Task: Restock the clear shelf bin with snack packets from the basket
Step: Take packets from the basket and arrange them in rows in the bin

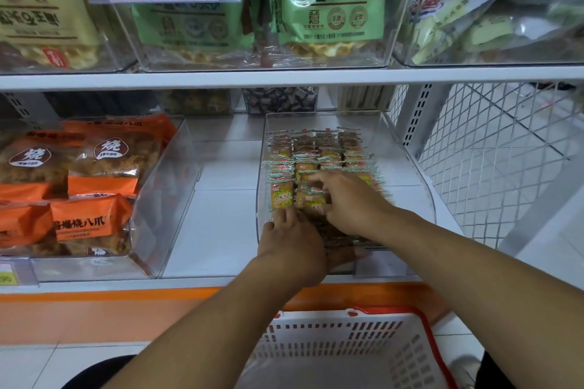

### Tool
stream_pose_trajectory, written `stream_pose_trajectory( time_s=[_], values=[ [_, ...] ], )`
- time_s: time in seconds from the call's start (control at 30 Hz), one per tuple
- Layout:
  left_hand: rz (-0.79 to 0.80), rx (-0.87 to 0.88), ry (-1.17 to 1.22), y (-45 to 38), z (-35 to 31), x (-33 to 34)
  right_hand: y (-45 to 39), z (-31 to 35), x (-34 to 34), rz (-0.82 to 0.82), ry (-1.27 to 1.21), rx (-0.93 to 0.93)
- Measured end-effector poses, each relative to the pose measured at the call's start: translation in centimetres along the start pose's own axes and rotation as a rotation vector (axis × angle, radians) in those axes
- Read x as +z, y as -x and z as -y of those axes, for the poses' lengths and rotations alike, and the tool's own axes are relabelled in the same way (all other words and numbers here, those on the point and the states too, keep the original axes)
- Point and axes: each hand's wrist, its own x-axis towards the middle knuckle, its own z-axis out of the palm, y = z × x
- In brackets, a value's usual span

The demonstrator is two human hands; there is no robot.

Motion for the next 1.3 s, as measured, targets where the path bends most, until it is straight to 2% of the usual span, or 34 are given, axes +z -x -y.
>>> stream_pose_trajectory(
  time_s=[0.17, 0.27, 0.4, 0.5, 0.63, 0.73, 0.8, 0.87, 1.0, 1.07, 1.3],
  values=[
    [-0.032, -0.030, 0.089, -0.1, 0.0, 0.2, -0.2, 0.5, 0.8, -0.017, 0.126, -0.001],
    [-0.046, -0.032, 0.138, -0.1, 0.1, 0.2, -0.1, 0.6, 0.8, -0.105, 0.238, -0.027],
    [-0.047, -0.007, 0.181, -0.1, 0.2, 0.3, -0.5, 0.7, 0.7, -0.230, 0.288, -0.064],
    [-0.073, -0.003, 0.177, -0.2, 0.3, 0.4, -1.2, 0.6, 0.6, -0.291, 0.283, -0.025],
    [-0.099, -0.010, 0.193, -0.4, 0.6, 0.2, -2.1, 0.0, 0.7, -0.231, 0.271, 0.021],
    [-0.149, -0.005, 0.250, -0.3, 0.7, -0.2, -3.1, -0.2, -0.4, -0.175, 0.105, -0.014],
    [-0.187, -0.027, 0.258, 0.0, 0.4, -0.5, -3.8, -0.3, -1.8, -0.212, 0.044, -0.042],
    [-0.238, -0.047, 0.181, 0.1, 0.1, -0.8, -4.3, -0.5, -2.5, -0.258, 0.175, -0.081],
    [-0.298, -0.052, 0.100, 0.1, 0.0, -1.2, -4.7, -0.4, -1.8, -0.210, 0.376, -0.111],
    [-0.284, -0.040, 0.101, 0.2, 0.1, -1.1, -5.0, -0.3, -1.7, -0.205, 0.385, -0.100],
    [-0.086, -0.054, 0.288, 0.1, 0.4, -0.7, -5.9, 0.2, -1.3, -0.180, 0.290, -0.037]
  ],
)
